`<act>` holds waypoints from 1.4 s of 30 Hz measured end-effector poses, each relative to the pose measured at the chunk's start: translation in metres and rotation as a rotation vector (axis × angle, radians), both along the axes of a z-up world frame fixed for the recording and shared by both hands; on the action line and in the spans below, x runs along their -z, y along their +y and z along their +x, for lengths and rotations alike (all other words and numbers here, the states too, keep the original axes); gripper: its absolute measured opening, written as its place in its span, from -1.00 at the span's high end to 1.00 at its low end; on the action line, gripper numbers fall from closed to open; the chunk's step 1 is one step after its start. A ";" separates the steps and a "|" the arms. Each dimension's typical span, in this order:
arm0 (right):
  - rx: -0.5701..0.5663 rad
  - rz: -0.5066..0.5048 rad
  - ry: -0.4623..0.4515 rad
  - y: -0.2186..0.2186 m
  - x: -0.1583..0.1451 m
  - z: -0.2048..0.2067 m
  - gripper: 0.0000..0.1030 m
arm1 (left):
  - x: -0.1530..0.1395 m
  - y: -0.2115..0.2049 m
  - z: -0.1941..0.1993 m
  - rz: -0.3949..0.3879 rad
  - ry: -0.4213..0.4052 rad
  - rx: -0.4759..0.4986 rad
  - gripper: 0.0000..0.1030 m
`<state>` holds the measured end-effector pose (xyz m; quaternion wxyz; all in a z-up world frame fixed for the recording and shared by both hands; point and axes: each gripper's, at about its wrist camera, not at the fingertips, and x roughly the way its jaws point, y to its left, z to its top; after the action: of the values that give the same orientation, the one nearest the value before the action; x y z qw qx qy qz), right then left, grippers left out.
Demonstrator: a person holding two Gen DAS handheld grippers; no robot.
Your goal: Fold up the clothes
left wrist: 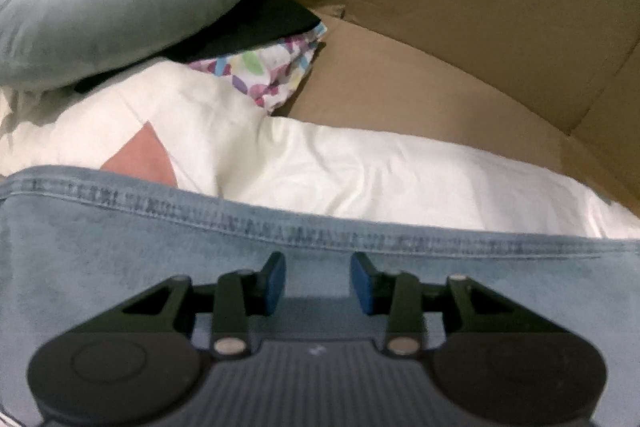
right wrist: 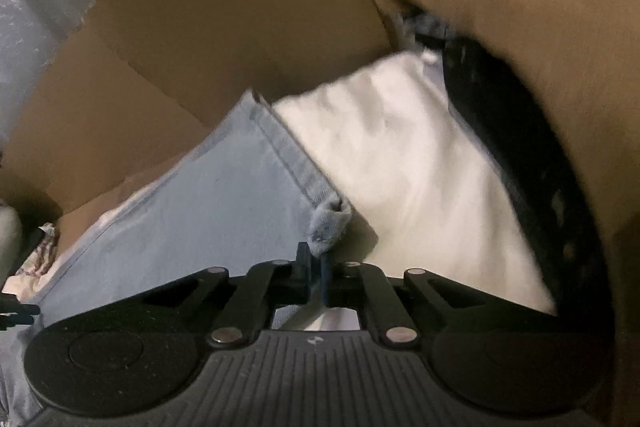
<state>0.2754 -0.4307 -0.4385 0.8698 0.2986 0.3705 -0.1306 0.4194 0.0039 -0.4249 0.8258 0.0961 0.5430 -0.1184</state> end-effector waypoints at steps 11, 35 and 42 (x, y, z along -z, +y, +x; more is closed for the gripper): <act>0.008 -0.062 0.100 -0.001 0.010 0.007 0.68 | -0.017 -0.023 -0.007 0.022 -0.010 0.038 0.24; -0.200 -0.128 -0.002 0.012 -0.046 -0.045 0.06 | -0.120 0.059 -0.120 0.013 -0.058 -0.052 -0.04; -0.285 -0.097 0.027 0.018 -0.042 -0.045 0.05 | -0.145 0.107 -0.153 0.014 -0.051 -0.168 -0.06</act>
<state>0.2305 -0.4124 -0.3970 0.8878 0.1988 0.4142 -0.0274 0.2664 0.1111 -0.2803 0.8457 0.0589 0.5287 -0.0423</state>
